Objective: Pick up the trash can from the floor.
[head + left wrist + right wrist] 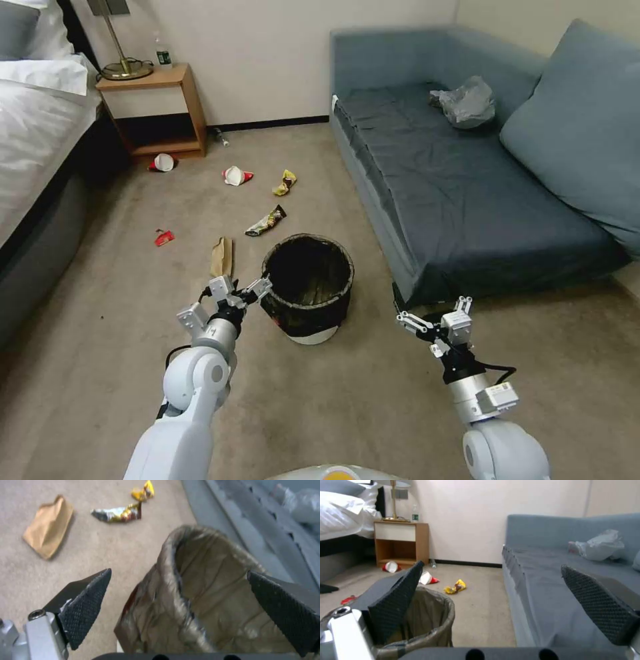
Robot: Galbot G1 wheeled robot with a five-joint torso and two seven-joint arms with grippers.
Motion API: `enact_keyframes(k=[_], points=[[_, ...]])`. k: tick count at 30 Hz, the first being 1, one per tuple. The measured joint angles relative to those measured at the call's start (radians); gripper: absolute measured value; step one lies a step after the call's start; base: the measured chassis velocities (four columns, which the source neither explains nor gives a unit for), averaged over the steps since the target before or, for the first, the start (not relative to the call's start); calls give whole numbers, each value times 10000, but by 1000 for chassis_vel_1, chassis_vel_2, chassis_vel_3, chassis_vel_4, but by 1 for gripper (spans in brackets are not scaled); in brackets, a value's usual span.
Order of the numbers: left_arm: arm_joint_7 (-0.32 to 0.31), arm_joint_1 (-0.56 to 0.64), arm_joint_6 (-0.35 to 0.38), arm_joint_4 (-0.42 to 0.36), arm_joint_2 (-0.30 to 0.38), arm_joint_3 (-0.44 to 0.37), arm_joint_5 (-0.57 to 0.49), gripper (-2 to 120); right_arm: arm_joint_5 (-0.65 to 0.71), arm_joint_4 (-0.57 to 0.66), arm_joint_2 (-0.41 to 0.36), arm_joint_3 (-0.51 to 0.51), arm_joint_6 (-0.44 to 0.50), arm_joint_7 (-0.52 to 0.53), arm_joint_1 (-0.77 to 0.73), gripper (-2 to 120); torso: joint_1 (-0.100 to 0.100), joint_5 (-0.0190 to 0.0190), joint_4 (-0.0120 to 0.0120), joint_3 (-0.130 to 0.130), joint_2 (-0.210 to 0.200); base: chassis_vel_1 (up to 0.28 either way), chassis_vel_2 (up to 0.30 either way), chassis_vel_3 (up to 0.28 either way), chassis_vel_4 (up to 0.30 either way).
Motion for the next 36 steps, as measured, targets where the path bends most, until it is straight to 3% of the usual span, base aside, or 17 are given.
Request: enact_keyframes(k=[13,23,36], points=[[309,-643,850,974,-435,60,-228,99,-97,185,-9,55,118,-65,-311,100,1,0,-1,0,0,0,0,0,0],[291,-735,1109,1225,-475,12,-1,63,-208,201,24,46,188,-99,-322,100,0,0,0,0,0,0,0,0,0],[461,-704,747,1494,-516,-59,569,17,-157,236,-34,75,197,-129,-285,100,0,4,2,-2,1,0,0,0,0]])
